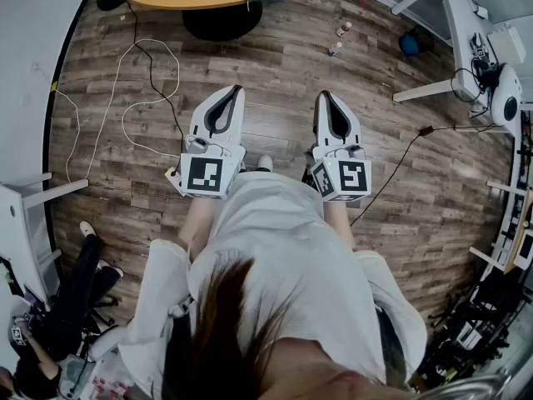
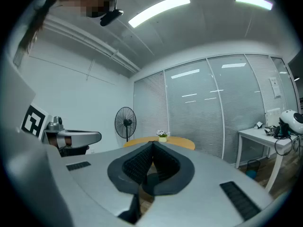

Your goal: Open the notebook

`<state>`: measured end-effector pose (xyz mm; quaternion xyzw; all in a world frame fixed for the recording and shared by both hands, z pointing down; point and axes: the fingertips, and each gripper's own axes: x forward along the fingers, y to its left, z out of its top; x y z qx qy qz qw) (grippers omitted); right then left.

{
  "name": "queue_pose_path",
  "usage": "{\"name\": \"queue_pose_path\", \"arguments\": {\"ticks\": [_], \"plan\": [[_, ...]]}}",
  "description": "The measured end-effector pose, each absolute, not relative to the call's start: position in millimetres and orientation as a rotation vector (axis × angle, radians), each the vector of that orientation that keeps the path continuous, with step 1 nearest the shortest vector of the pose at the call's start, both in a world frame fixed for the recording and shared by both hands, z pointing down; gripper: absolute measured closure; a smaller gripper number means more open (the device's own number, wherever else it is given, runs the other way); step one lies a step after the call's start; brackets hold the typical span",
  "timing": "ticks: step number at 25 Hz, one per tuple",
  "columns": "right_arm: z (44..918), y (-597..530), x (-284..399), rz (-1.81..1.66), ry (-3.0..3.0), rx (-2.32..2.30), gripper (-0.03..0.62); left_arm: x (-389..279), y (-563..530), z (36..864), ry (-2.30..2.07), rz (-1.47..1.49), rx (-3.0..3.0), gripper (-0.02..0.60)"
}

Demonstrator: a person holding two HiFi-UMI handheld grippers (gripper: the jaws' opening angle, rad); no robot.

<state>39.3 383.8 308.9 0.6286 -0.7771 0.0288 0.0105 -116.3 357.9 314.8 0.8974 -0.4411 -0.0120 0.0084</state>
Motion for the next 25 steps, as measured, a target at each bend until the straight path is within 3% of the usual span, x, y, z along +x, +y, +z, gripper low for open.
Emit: {"name": "queue_pose_path", "arguments": {"ticks": [25], "plan": [[309.8, 398.5, 61.5, 0.09, -2.557, 1.841, 0.592, -79.8, 373.0, 302.4, -1.421, -0.057, 2.789, 0.563]]}}
